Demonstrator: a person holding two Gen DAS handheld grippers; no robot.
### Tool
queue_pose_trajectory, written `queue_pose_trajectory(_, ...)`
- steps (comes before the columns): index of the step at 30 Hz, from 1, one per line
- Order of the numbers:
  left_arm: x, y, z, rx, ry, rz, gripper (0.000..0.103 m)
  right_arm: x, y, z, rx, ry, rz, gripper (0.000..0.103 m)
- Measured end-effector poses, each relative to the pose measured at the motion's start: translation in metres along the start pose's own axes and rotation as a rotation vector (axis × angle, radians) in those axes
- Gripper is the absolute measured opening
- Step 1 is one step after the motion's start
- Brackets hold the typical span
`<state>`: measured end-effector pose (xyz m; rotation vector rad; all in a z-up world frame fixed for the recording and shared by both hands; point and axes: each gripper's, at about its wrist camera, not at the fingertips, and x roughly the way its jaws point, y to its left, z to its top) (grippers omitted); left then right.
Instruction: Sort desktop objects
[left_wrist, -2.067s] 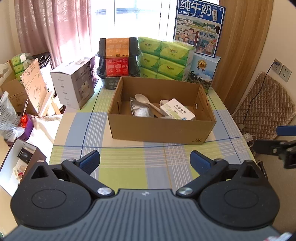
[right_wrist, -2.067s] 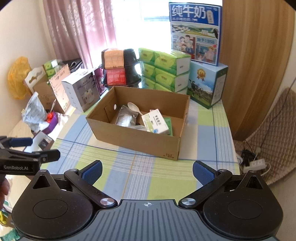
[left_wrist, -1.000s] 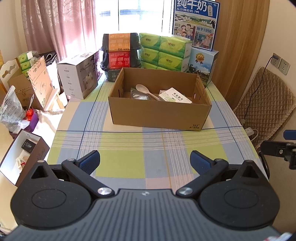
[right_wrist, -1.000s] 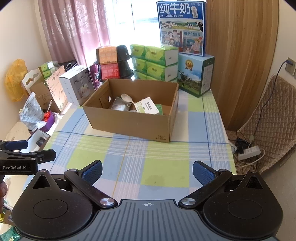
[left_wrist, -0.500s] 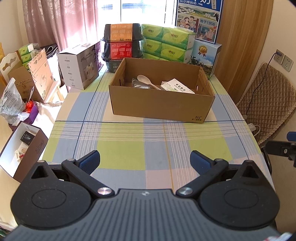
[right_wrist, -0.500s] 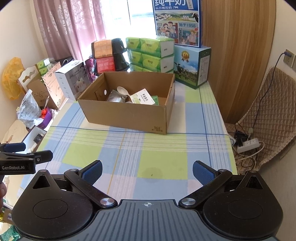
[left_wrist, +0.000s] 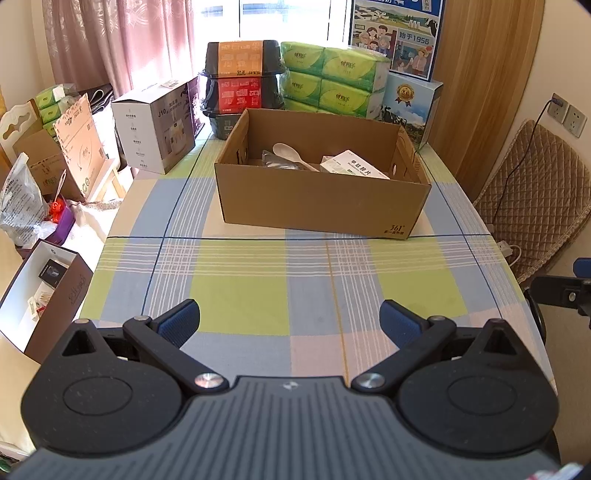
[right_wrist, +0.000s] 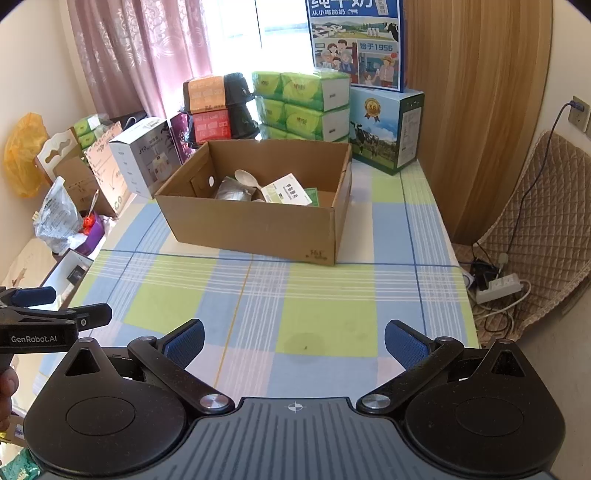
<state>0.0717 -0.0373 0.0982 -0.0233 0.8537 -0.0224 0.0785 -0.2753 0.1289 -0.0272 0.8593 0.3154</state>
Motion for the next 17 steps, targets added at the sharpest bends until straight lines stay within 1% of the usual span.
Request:
queue_pose_trajectory(11, 0.0041, -0.0003, -0.0045, -0.002, 0.003, -0.011, 0.102, 0.0027, 0.0003, -0.0018, 0.002, 0.004, 0.003, 0.101)
queue_pose_trajectory(17, 0.0001, 0.0006, -0.0068, -0.026, -0.016, -0.047, 0.102, 0.0029, 0.0003, -0.0073, 0.012, 0.002, 0.002, 0.101)
